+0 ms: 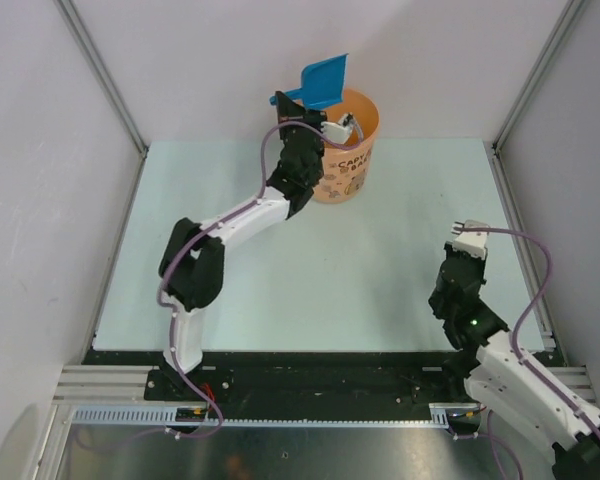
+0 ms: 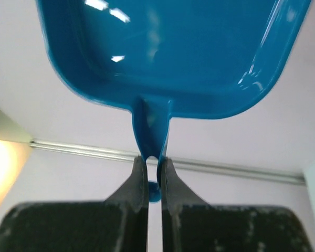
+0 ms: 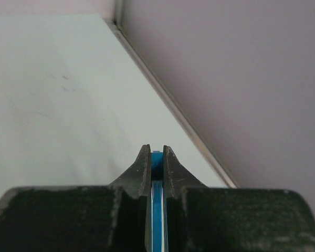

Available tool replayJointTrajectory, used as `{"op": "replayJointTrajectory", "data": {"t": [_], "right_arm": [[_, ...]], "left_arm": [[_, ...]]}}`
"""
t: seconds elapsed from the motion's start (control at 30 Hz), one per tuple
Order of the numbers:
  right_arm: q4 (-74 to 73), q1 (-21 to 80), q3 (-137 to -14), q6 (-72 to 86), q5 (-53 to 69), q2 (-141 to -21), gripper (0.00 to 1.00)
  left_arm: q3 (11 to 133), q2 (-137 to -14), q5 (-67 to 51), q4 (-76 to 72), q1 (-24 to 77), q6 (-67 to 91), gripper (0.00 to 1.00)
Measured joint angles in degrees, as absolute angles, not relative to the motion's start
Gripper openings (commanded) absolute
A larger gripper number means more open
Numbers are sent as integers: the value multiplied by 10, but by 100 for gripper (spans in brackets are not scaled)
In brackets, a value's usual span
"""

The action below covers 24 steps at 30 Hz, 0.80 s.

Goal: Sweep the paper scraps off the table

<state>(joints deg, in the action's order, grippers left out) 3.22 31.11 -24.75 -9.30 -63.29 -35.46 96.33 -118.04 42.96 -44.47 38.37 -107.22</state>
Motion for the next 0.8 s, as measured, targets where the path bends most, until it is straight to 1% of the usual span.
{"op": "replayJointTrajectory", "data": {"t": [0.07,0.17,0.27,0.33,0.43,0.57,0.7,0.8], "right_arm": [[102,298,-213,-136,-644,-387,0],[154,257,-190,-156,-638,-456,0],[176,219,-185,-148,-594,-534,0],[184,220,-182,-140,-550,-564,0],[196,247,-181,-131,-486,-576,0],[185,289,-190,-78,-414,-561,0],[202,344,-194,-19,-345,-548,0],[234,406,-195,-10,-326,-561,0]], "left_arm": [[984,-1149,440,-312,383,-981,0],[1000,-1087,436,-132,382,-838,0],[975,-1013,419,-19,382,-726,0],[944,-966,404,39,382,-666,0],[878,-895,346,149,381,-565,0],[782,-835,260,248,381,-485,0],[668,-798,186,322,381,-444,0],[597,-794,140,366,382,-431,0]]}}
